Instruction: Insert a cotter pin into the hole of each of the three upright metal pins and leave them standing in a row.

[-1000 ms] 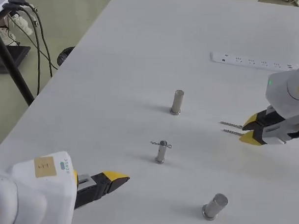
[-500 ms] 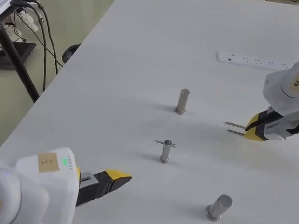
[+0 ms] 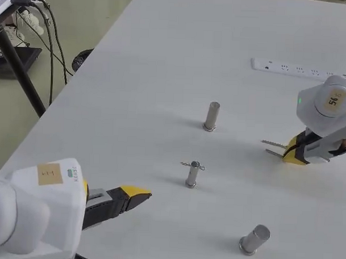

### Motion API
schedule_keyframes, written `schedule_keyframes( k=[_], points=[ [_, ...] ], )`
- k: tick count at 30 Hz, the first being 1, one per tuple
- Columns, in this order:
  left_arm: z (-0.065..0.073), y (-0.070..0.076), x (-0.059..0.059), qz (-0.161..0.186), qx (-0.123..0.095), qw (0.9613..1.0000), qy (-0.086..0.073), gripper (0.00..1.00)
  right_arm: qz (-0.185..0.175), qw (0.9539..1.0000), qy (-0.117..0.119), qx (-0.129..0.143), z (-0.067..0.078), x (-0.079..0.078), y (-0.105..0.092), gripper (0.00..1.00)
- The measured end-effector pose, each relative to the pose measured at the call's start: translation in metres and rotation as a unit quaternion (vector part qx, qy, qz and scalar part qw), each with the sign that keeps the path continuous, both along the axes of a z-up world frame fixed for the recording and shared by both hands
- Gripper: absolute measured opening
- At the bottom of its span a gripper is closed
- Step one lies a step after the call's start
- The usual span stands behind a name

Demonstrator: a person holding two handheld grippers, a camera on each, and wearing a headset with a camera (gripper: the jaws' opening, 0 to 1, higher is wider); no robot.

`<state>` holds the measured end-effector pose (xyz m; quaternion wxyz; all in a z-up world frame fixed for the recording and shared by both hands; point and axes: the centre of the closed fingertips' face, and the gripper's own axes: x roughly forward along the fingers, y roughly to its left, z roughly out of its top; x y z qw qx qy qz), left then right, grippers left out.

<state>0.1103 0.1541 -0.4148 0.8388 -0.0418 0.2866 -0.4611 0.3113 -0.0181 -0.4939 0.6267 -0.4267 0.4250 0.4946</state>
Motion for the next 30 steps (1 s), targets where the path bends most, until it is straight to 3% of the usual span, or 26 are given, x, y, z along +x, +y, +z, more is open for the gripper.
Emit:
schedule_keyframes(
  k=[7, 11, 14, 23, 30],
  points=[
    [-0.0015, 0.0000, -0.0027, -0.005, 0.001, 1.0000, 0.003, 0.85, -0.006, 0.9999, 0.006, -0.009, -0.0002, 0.0003, 0.0009, 0.00],
    [-0.0024, 0.0005, -0.0031, -0.006, 0.002, 1.0000, 0.004, 0.85, 0.024, 0.9995, -0.008, -0.020, -0.0003, -0.0005, 0.0014, 0.00],
    [-0.0020, 0.0013, -0.0022, -0.005, 0.001, 1.0000, 0.002, 0.85, 0.006, 0.9999, -0.003, -0.009, 0.0001, 0.0003, 0.0004, 0.00],
    [-0.0027, -0.0004, -0.0018, -0.009, 0.002, 1.0000, 0.001, 0.84, 0.016, 0.9997, -0.010, -0.015, -0.0003, -0.0016, -0.0001, 0.00],
    [0.0009, -0.0036, -0.0028, -0.014, 0.002, 0.9999, -0.005, 0.84, -0.014, 0.9998, -0.015, -0.004, 0.0054, -0.0022, -0.0012, 0.00]
  ],
)
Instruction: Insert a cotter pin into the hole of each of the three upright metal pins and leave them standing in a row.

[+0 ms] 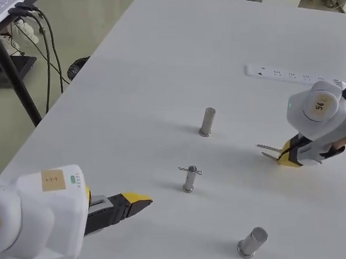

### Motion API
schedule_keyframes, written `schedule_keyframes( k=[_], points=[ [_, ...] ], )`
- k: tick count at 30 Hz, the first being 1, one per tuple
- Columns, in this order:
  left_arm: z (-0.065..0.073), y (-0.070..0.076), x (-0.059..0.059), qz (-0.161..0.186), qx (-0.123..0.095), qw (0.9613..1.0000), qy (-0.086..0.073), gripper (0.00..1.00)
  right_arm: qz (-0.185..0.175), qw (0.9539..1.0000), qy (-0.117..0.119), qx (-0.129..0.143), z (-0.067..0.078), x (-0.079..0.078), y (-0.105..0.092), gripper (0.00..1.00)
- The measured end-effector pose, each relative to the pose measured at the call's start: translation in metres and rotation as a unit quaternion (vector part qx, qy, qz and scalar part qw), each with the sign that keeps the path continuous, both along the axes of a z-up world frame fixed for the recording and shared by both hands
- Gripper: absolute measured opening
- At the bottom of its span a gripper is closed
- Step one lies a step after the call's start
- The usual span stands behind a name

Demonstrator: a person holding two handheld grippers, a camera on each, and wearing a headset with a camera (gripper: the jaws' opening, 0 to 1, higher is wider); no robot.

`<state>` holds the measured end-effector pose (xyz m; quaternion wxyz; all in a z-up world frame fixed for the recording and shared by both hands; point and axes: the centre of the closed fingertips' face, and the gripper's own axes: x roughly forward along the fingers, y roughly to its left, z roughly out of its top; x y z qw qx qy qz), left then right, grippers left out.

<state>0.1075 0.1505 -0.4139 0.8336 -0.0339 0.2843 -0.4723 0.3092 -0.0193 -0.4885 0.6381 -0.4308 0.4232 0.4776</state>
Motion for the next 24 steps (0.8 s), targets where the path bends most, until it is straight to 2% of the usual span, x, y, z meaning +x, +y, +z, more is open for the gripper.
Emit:
schedule_keyframes(
  k=[6, 9, 14, 17, 24],
  points=[
    [0.003, -0.002, 0.000, -0.002, 0.000, 1.0000, -0.005, 0.84, -0.019, 0.9994, -0.006, 0.028, 0.019, -0.001, -0.001, 0.00],
    [0.004, -0.004, 0.000, -0.001, -0.002, 1.0000, -0.003, 0.83, -0.020, 0.9989, -0.021, 0.037, 0.029, -0.002, -0.001, 0.00],
    [0.007, -0.006, 0.001, 0.001, -0.007, 1.0000, -0.002, 0.82, -0.026, 0.9957, -0.057, 0.068, 0.048, -0.006, 0.002, 0.00],
    [0.007, -0.007, -0.001, -0.003, -0.006, 1.0000, 0.001, 0.80, -0.035, 0.9931, -0.069, 0.087, 0.056, -0.012, 0.003, 0.00],
    [0.007, -0.011, -0.003, -0.012, -0.003, 0.9999, 0.002, 0.80, -0.038, 0.9891, -0.100, 0.101, 0.066, -0.027, -0.002, 0.00]
  ],
)
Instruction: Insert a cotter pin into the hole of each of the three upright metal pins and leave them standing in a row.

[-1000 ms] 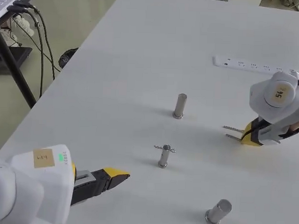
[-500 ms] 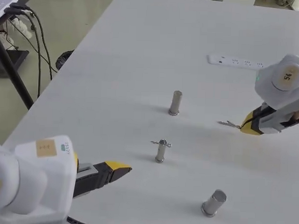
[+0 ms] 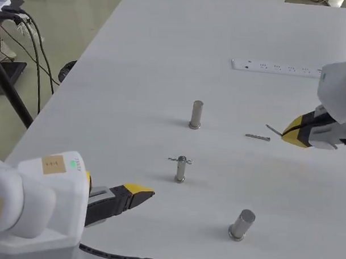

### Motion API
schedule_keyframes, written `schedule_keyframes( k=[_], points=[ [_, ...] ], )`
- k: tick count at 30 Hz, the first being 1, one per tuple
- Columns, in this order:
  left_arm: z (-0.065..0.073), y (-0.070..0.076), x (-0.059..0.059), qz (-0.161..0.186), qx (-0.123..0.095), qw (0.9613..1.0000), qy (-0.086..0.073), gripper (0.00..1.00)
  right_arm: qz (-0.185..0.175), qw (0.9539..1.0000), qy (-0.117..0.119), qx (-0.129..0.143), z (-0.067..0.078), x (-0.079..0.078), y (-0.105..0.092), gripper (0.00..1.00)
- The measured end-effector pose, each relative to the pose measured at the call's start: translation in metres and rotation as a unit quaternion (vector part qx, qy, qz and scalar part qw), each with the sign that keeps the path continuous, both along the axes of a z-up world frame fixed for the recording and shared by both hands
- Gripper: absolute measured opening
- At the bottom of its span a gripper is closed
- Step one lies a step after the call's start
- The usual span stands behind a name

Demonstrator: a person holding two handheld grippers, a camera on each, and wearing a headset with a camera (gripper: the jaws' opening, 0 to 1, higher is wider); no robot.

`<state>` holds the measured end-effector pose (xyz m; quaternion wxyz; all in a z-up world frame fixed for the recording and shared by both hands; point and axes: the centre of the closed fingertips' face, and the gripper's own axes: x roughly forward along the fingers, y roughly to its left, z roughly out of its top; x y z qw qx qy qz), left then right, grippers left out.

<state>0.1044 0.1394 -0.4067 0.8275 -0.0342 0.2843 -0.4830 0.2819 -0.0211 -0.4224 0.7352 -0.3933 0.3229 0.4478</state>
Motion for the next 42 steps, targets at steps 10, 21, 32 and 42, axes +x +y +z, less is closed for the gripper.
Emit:
schedule_keyframes(
  k=[10, 21, 32, 42],
  points=[
    [0.006, -0.008, 0.018, 0.011, -0.005, 0.9999, -0.003, 0.73, 0.009, 0.9976, -0.063, 0.025, 0.016, -0.020, 0.009, 0.00],
    [0.021, -0.037, 0.042, 0.008, -0.037, 0.9993, -0.003, 0.70, 0.009, 0.9943, -0.099, 0.040, 0.023, -0.036, 0.017, 0.00],
    [0.032, -0.060, 0.072, 0.006, -0.061, 0.9981, 0.002, 0.57, 0.025, 0.9898, -0.138, 0.025, 0.032, -0.045, 0.027, 0.00],
    [0.031, -0.075, 0.089, -0.003, -0.055, 0.9983, 0.018, 0.52, 0.013, 0.9860, -0.161, 0.043, 0.038, -0.061, 0.039, 0.00]
  ],
)
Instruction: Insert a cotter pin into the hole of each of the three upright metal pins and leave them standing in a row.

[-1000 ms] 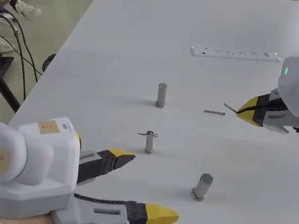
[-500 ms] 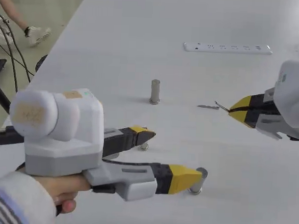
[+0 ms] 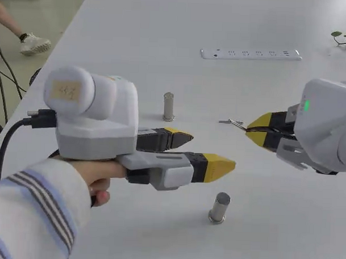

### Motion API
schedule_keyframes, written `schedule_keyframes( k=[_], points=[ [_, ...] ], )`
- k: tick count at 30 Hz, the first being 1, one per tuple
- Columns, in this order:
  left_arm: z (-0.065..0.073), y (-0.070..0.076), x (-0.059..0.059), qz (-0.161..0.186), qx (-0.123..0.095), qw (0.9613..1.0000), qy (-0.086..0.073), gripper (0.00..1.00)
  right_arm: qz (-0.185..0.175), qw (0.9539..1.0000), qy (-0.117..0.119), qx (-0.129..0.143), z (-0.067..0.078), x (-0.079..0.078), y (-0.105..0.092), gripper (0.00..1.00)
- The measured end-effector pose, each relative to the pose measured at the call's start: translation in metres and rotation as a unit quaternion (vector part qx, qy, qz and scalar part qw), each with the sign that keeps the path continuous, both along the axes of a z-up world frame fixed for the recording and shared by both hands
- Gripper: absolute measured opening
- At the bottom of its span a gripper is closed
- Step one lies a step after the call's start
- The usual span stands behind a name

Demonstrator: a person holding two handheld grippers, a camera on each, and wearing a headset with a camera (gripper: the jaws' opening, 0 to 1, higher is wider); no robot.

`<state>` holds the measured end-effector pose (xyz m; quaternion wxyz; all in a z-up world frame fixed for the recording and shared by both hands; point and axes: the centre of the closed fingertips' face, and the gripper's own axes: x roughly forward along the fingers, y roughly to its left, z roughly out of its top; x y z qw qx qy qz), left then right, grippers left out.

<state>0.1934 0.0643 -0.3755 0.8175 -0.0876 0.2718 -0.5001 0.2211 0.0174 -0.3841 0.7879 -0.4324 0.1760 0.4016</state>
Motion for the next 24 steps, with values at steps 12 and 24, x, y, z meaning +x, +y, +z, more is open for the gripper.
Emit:
schedule_keyframes(
  k=[12, 24],
  points=[
    [0.004, -0.019, 0.005, -0.017, -0.014, 0.9996, 0.019, 0.33, 0.005, 0.9995, -0.029, -0.011, 0.006, -0.013, 0.009, 0.00],
    [0.007, -0.025, 0.007, -0.022, -0.020, 0.9990, 0.032, 0.20, 0.025, 0.9988, -0.037, -0.022, 0.006, -0.023, 0.017, 0.00]
  ],
)
